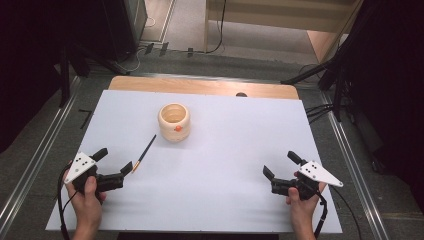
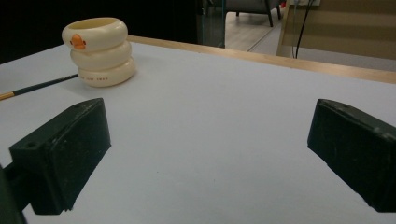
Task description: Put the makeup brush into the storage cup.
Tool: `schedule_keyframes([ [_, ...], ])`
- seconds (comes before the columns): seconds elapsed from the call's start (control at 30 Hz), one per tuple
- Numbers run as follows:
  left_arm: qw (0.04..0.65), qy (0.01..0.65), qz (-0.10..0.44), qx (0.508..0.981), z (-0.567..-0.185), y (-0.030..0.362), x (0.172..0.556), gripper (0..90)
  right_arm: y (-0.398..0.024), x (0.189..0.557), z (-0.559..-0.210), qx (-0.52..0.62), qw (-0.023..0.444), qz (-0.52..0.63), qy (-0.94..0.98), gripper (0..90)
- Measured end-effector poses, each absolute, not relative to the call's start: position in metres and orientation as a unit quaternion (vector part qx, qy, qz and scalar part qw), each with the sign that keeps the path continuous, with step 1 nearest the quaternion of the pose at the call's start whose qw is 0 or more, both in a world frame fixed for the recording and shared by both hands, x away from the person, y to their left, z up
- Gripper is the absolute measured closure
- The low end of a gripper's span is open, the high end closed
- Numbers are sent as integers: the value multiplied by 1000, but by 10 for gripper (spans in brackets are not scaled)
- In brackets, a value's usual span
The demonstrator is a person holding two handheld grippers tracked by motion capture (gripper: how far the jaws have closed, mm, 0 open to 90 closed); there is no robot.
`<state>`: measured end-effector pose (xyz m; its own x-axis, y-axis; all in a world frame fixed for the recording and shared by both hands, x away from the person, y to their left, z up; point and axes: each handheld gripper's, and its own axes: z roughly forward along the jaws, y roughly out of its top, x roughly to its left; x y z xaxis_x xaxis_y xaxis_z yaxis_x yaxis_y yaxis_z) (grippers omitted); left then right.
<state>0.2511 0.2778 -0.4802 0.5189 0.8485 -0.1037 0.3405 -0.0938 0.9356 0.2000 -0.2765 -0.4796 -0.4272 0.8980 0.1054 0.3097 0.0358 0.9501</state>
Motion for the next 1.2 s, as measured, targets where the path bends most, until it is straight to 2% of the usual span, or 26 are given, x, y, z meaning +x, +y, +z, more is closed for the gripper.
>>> schedule_keyframes([
  [0.47,488,414,238,730,-463,256,266,0,-274,199,-480,449,275,520,673,0],
  [1.2,357,414,198,813,-431,230,307,1,-269,200,-484,441,274,507,688,0],
])
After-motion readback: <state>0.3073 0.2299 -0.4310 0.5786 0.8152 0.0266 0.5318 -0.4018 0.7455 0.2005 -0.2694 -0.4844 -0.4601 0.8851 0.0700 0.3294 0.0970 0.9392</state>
